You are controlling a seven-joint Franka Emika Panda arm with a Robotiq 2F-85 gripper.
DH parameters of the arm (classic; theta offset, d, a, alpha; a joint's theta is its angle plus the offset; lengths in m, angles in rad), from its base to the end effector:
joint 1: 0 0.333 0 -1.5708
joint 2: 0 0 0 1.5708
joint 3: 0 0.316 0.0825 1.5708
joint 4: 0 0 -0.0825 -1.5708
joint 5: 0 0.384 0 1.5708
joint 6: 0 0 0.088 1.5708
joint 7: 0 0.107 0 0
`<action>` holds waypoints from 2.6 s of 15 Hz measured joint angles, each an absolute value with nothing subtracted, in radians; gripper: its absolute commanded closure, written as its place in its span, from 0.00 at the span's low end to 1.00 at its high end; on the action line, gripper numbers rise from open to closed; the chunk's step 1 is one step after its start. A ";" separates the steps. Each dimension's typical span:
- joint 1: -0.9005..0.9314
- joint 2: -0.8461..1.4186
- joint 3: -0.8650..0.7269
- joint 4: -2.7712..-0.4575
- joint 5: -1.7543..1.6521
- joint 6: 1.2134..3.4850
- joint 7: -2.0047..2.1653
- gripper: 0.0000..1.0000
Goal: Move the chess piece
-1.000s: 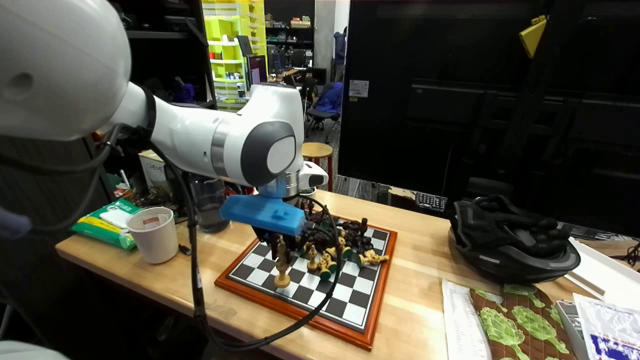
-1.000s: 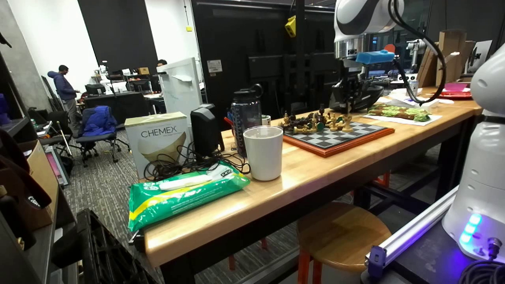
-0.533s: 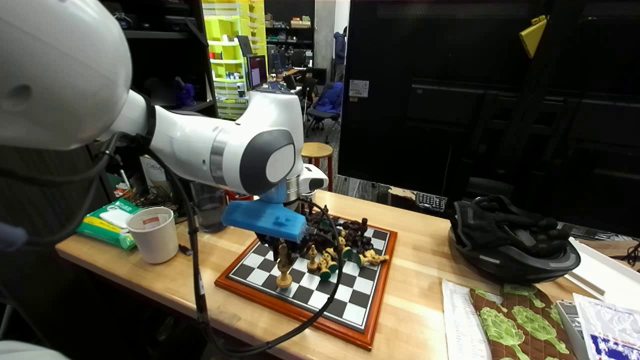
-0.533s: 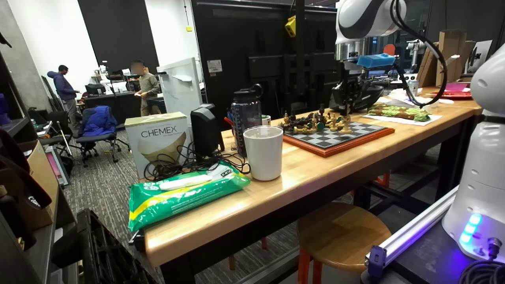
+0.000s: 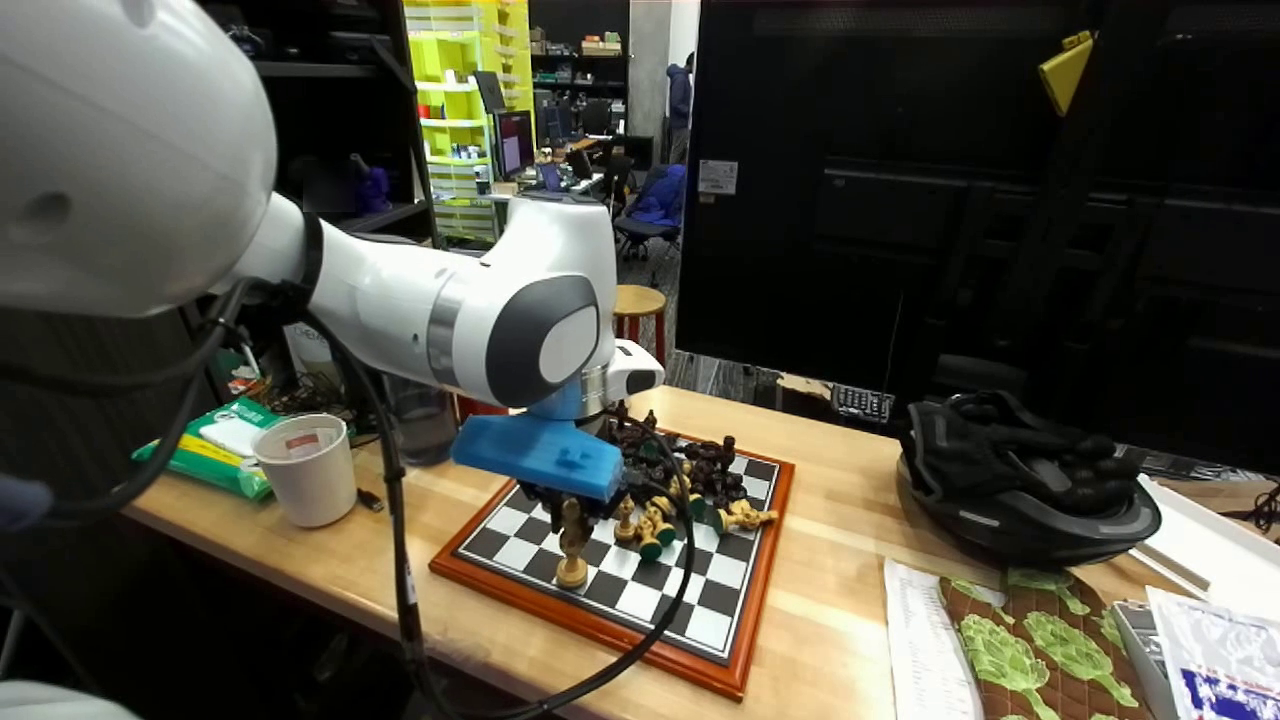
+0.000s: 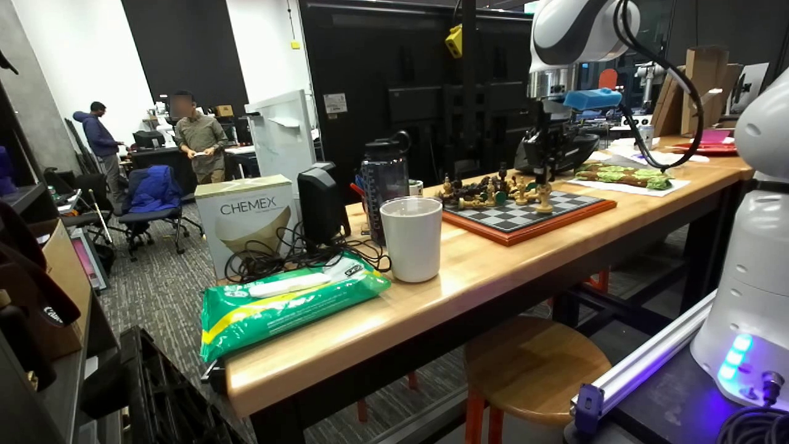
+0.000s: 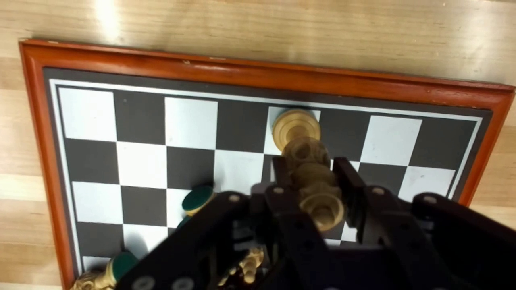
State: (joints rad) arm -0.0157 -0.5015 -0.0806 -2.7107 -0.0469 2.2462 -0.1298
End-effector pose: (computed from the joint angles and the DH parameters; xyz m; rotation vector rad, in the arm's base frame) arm 0.3683 -0.0352 0.3829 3.1368 0.1120 0.0567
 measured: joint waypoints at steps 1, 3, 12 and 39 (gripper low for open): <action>-0.016 -0.501 -0.083 -2.713 -0.047 2.250 -0.133 0.92; -0.016 -0.501 -0.086 -2.718 -0.047 2.258 -0.142 0.92; -0.016 -0.501 -0.087 -2.726 -0.047 2.289 -0.171 0.12; 0.028 -0.708 -0.013 -2.594 -0.019 1.951 -0.073 0.00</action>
